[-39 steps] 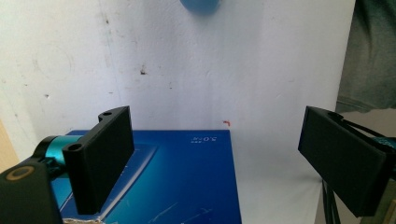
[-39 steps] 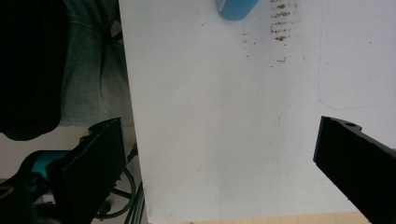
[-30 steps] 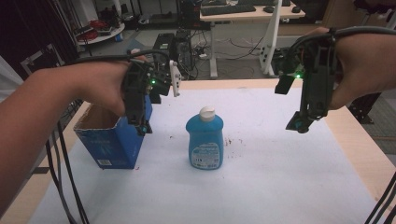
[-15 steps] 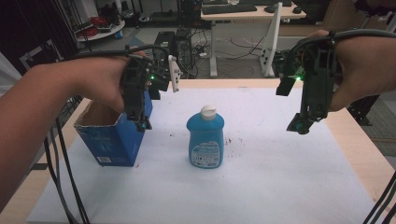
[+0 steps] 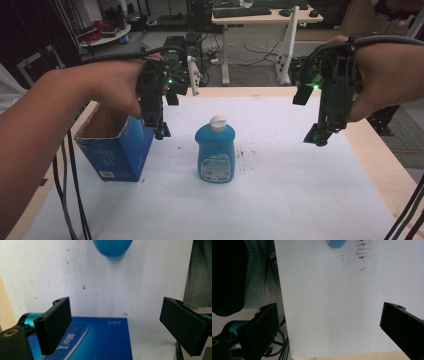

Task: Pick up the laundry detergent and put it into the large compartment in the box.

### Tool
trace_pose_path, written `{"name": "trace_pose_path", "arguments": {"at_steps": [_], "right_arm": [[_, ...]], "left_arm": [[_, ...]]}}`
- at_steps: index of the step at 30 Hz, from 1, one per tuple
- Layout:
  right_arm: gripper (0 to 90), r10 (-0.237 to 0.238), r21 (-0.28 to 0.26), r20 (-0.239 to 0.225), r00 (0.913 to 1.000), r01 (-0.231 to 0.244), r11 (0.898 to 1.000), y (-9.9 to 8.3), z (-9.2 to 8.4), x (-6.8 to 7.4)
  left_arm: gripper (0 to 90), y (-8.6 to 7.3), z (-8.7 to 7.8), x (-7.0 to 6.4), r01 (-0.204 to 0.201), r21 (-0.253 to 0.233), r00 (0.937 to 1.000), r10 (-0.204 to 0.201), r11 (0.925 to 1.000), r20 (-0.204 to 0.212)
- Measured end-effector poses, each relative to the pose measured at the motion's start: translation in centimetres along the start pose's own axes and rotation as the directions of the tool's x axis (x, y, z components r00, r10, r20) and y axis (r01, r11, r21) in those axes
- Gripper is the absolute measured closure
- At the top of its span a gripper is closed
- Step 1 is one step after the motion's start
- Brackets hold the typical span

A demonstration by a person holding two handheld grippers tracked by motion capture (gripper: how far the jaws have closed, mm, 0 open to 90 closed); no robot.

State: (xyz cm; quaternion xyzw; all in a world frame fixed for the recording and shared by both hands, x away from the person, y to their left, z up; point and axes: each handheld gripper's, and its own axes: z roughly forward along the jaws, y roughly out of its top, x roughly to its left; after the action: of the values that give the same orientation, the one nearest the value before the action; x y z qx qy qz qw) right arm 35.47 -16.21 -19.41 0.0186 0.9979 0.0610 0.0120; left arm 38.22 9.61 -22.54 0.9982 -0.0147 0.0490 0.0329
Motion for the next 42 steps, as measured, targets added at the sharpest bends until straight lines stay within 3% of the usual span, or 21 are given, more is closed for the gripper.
{"name": "trace_pose_path", "arguments": {"at_steps": [12, 18, 28, 42], "right_arm": [[1.7, -0.007, -0.003, 0.001, 1.0000, 0.007, 1.000, 0.2, 0.1, -0.1], [1.7, -0.006, 0.000, 0.002, 1.0000, 0.006, 1.000, 0.3, 0.1, -0.1], [1.7, -0.009, -0.008, 0.002, 1.0000, 0.009, 1.000, 0.1, 0.2, -0.2], [1.7, -0.015, -0.011, 0.000, 0.9999, 0.015, 1.000, 0.1, 0.4, -0.2]], "left_arm": [[10.4, 1.6, 0.8, 0.1, -0.019, -0.041, 0.9998, 0.019, 0.9990, 0.002], [10.4, 2.7, 1.3, 0.3, -0.022, -0.048, 0.9996, 0.023, 0.9986, 0.015], [10.3, 4.4, 2.6, 0.6, -0.037, -0.106, 0.9980, 0.042, 0.9937, 0.048], [10.3, 6.1, 4.6, 0.7, -0.044, -0.125, 0.9972, 0.051, 0.9911, 0.054]]}}
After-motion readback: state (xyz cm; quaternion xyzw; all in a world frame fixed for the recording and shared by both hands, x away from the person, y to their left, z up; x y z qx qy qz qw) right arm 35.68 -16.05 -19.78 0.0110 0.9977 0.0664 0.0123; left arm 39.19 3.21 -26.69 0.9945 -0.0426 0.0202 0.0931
